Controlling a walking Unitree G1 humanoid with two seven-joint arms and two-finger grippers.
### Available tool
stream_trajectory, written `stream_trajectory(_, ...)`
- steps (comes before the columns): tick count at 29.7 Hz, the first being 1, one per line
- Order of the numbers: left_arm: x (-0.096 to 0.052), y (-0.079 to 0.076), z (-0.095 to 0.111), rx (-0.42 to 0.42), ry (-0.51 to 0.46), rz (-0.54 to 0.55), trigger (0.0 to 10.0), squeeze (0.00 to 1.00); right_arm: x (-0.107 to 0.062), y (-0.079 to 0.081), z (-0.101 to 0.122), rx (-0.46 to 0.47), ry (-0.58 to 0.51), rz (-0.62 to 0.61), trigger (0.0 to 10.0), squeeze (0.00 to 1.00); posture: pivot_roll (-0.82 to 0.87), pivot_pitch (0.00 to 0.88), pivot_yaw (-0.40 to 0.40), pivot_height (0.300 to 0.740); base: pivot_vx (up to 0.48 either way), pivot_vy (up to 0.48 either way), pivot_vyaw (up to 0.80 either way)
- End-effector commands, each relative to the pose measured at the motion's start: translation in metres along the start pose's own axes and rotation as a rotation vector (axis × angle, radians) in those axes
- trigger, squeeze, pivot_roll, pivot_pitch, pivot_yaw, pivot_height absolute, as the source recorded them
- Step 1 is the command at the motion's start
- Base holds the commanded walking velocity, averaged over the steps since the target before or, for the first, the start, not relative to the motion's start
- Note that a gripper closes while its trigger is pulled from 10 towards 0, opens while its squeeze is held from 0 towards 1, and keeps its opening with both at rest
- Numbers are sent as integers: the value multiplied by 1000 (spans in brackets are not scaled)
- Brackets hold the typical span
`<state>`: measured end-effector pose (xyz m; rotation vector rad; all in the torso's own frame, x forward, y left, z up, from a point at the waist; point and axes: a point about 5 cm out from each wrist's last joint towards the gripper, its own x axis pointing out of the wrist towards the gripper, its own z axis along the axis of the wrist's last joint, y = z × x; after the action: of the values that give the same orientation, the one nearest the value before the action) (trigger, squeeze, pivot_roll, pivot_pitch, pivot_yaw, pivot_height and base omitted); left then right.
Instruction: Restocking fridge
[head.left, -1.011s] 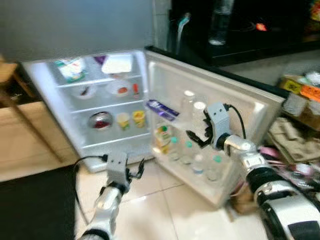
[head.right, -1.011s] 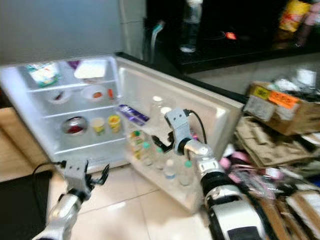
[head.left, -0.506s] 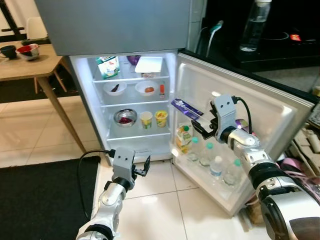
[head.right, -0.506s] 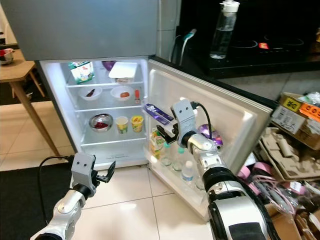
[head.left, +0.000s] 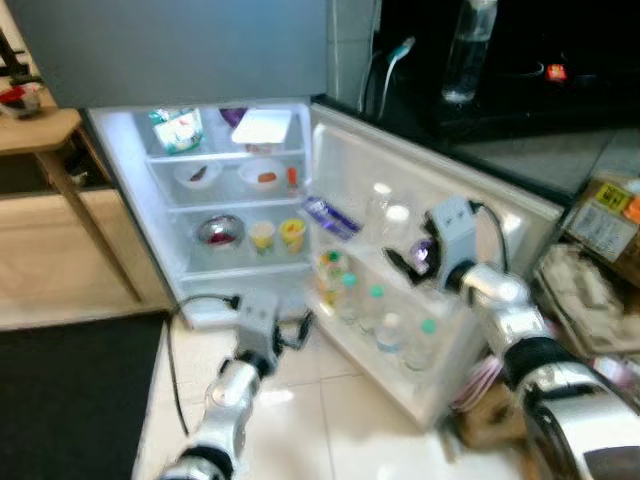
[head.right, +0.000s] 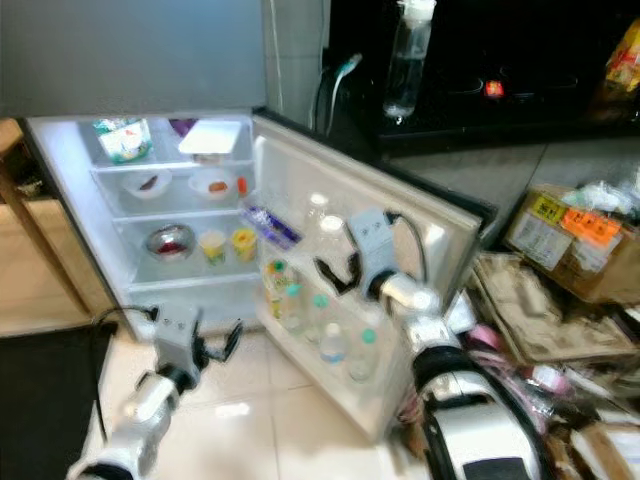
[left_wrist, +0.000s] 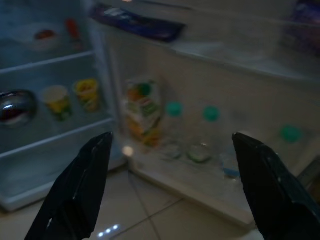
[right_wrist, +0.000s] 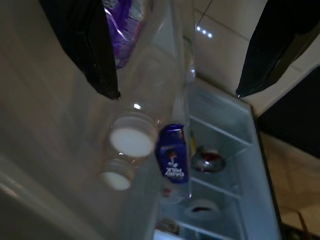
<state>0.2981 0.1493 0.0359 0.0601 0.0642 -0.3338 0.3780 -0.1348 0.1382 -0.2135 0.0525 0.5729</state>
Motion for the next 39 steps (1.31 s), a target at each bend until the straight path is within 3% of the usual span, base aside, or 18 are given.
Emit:
stream_trajectory(1, 1, -3, 0, 0, 1, -11, 10000, 0, -3, -3, 0, -21, -2, 4, 10000, 0, -133, 0, 3, 740, 0, 0, 0)
stream_trajectory(9, 2, -5, 0, 2, 6, -14, 10000, 0, -4, 2, -4, -61, 26, 60, 10000, 0, -139, 0, 3, 740, 0, 0, 0)
stream_trajectory(16, 2, -5, 2, 12, -20, -21, 10000, 0, -3, 24, -13, -78, 79, 226, 10000, 0, -142, 0, -6, 740, 0, 0, 0)
stream_trajectory(20, -1, -3, 2, 15, -26, -11, 10000, 0, -1, 31, -18, -91, 125, 236, 10000, 0, -141, 0, -7, 740, 0, 0, 0)
stream_trajectory(23, -3, 0, 1, 16, -28, -2, 10000, 0, 1, 34, -23, -89, 165, 220, 10000, 0, -141, 0, -7, 740, 0, 0, 0)
stream_trajectory(28, -8, 5, 0, 19, -37, 12, 10000, 0, 6, 29, -32, -45, 283, 67, 10000, 0, -129, 0, -11, 740, 0, 0, 0)
stream_trajectory(39, -16, 3, -7, 50, -23, -1, 10000, 0, 6, 13, -26, -13, 324, -56, 10000, 0, -121, 0, -16, 740, 0, 0, 0)
